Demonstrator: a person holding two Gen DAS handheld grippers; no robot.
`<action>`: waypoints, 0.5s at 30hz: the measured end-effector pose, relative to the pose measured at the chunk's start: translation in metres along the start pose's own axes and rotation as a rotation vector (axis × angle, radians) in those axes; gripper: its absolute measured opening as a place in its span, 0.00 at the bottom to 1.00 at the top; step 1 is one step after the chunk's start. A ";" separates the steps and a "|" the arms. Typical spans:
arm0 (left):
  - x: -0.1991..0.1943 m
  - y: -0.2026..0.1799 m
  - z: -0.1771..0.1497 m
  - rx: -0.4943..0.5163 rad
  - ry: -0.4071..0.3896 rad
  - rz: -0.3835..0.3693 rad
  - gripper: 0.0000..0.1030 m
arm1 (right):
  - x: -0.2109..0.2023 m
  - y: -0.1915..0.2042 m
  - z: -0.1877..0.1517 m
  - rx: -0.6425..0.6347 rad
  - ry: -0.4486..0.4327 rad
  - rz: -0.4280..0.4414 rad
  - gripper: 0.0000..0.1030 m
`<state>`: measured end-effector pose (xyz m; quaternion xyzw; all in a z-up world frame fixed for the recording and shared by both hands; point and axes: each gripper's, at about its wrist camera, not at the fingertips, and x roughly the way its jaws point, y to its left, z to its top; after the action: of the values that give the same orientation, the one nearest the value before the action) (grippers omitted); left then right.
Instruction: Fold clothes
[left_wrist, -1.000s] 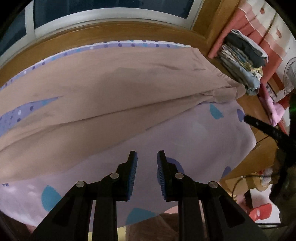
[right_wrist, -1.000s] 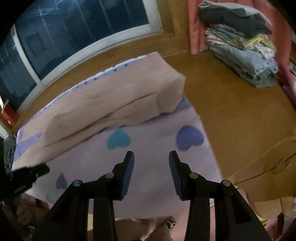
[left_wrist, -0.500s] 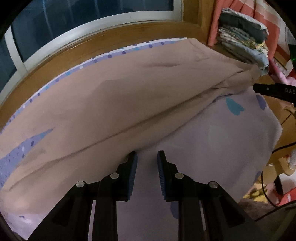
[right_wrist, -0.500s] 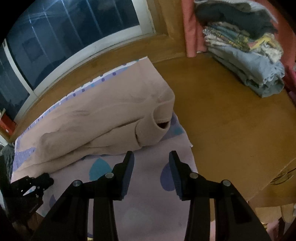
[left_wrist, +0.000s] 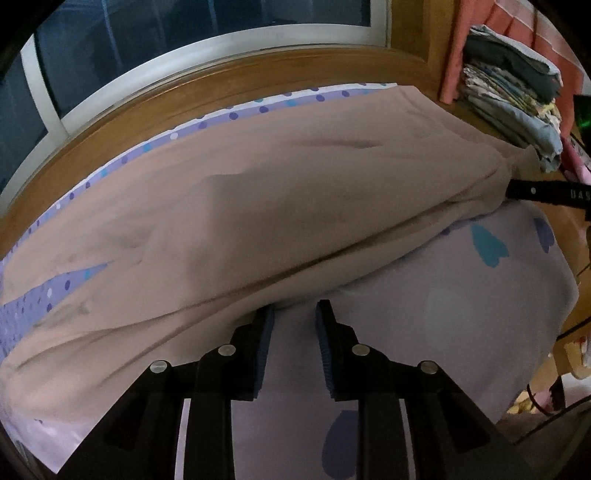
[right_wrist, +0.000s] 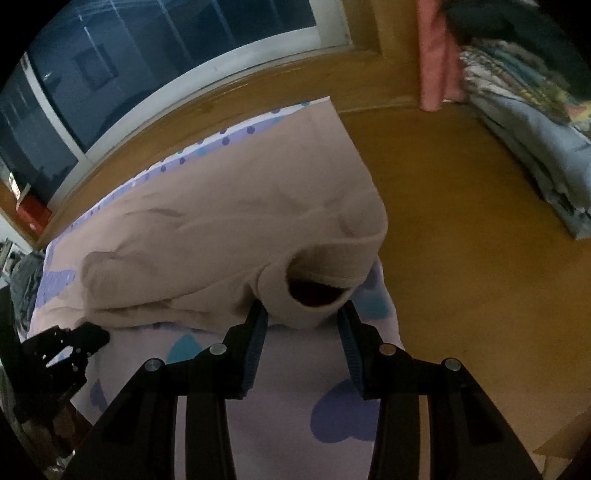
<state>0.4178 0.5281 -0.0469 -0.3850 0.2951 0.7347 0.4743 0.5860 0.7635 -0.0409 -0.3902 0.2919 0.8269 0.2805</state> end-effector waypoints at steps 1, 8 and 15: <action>0.001 0.000 0.000 -0.002 -0.003 0.002 0.26 | 0.000 -0.002 0.000 0.005 -0.004 0.012 0.38; 0.006 0.001 0.011 0.014 0.019 -0.004 0.28 | -0.004 -0.005 0.000 -0.007 -0.029 0.082 0.16; -0.013 0.003 0.014 -0.033 -0.042 -0.023 0.00 | -0.036 -0.001 0.021 -0.002 -0.116 0.173 0.13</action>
<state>0.4141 0.5323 -0.0282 -0.3808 0.2683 0.7419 0.4823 0.5959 0.7699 -0.0012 -0.3152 0.3067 0.8697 0.2241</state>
